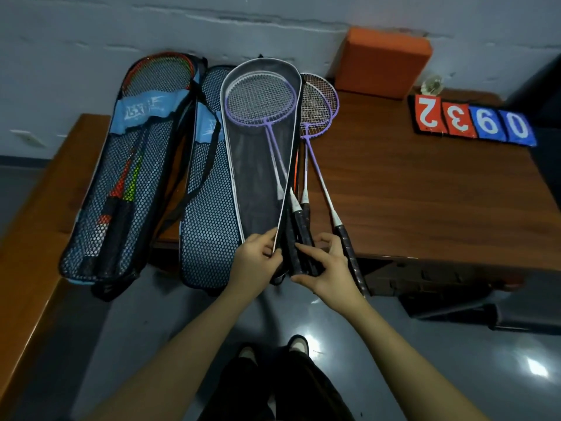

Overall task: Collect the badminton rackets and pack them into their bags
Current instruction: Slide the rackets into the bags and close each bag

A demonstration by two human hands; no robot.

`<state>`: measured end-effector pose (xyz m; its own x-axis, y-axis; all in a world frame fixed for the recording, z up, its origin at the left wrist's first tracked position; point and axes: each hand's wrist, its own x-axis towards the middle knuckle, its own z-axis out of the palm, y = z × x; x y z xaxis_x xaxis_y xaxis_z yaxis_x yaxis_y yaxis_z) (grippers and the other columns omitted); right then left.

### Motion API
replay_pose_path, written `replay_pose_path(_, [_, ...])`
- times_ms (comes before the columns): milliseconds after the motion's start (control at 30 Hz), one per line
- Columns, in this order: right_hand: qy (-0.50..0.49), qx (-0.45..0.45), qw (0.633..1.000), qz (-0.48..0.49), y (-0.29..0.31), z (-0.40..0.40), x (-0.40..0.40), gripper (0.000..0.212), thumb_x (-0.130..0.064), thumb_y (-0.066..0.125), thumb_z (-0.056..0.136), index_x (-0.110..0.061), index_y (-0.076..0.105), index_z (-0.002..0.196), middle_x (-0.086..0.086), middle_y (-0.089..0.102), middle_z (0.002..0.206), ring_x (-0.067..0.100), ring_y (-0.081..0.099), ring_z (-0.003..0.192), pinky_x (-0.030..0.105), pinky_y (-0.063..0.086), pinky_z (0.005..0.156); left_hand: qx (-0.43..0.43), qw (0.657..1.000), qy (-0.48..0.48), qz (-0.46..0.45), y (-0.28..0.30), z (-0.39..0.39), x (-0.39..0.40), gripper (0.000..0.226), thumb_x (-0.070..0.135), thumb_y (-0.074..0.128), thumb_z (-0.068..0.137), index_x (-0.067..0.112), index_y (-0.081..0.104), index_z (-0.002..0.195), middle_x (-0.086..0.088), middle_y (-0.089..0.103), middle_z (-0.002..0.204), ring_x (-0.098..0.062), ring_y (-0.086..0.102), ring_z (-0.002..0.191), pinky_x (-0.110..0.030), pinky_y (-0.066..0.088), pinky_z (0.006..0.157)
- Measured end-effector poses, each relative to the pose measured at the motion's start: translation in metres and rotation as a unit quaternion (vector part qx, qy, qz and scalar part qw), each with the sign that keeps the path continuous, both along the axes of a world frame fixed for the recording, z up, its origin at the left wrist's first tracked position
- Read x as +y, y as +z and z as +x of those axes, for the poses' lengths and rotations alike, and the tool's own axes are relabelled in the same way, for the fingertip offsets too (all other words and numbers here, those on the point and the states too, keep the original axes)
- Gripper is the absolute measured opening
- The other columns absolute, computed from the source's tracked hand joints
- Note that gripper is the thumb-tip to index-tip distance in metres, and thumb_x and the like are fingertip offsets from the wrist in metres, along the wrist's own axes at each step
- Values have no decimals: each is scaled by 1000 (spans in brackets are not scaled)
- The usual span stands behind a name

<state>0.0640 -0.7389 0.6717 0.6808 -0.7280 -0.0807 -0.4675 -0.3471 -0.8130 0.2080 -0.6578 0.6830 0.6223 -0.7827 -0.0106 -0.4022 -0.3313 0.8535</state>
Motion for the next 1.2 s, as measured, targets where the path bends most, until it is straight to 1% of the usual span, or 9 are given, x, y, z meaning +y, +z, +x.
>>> replay_pose_path(167, [-19, -19, 1000, -12, 13, 19, 2, 57, -28, 85, 62, -31, 64, 115, -6, 33, 121, 16, 41, 117, 46, 36, 102, 59, 998, -2, -8, 15, 3, 1, 45, -2, 64, 77, 9, 59, 121, -10, 61, 85, -21, 61, 73, -32, 53, 80])
replay_pose_path(333, [-17, -18, 1000, -4, 17, 32, 4, 54, -27, 83, 63, -29, 62, 113, -8, 34, 122, 16, 41, 117, 43, 37, 103, 167, 985, 21, -29, 27, 12, 2, 42, -4, 62, 80, 6, 59, 121, -20, 62, 81, -15, 56, 70, -37, 51, 86])
replay_pose_path(400, [23, -49, 998, 32, 23, 25, 3, 58, -24, 83, 66, -27, 58, 119, -7, 36, 130, 9, 38, 123, 33, 35, 107, 215, 975, 29, -51, 34, 14, 2, 40, -7, 60, 82, 4, 58, 120, -14, 60, 75, -17, 55, 70, -30, 50, 81])
replay_pose_path(500, [111, -52, 990, 70, 37, 11, -1, 68, -19, 82, 69, -23, 49, 128, -8, 33, 143, -6, 30, 131, 10, 27, 105, 257, 962, 41, -81, 39, 15, 0, 40, -12, 57, 82, 8, 57, 116, 7, 66, 68, -4, 63, 66, -14, 51, 68])
replay_pose_path(667, [93, -76, 989, 81, 42, 6, -7, 49, -12, 80, 71, -19, 58, 115, -5, 46, 139, 5, 43, 128, 13, 33, 102, 279, 952, 75, -98, 41, 18, 0, 38, -11, 61, 80, -2, 58, 117, -10, 60, 84, 0, 61, 65, -15, 51, 74])
replay_pose_path(833, [-35, -147, 987, 50, 35, 21, -4, 36, -18, 79, 70, -21, 68, 104, -3, 61, 121, 13, 53, 118, 39, 42, 102, 297, 945, 80, -110, 52, 13, -2, 37, -11, 61, 80, -1, 59, 115, -10, 64, 88, -1, 64, 70, -14, 53, 75])
replay_pose_path(1000, [-39, -83, 996, 16, 36, 26, 3, 30, -42, 71, 71, -49, 63, 99, -4, 44, 122, 15, 41, 119, 27, 30, 104, 306, 938, 98, -126, 60, 15, -1, 37, -8, 64, 79, -1, 60, 115, -10, 65, 91, -13, 65, 80, -20, 54, 80])
replay_pose_path(1100, [-72, -123, 982, 120, 38, 19, 5, 28, -27, 64, 87, -45, 61, 108, -1, 48, 119, 11, 49, 113, 21, 37, 96, 320, 932, 93, -141, 66, 15, -1, 33, -8, 62, 80, 4, 62, 111, -1, 69, 80, -11, 65, 74, -18, 55, 75])
replay_pose_path(1200, [-127, -184, 939, 263, 41, 17, 0, 33, -18, 63, 88, -28, 60, 119, 6, 64, 112, 14, 62, 101, 28, 49, 91, 310, 935, 81, -153, 70, 11, -3, 32, -11, 60, 80, 12, 63, 103, 10, 70, 66, -2, 65, 65, -13, 52, 68])
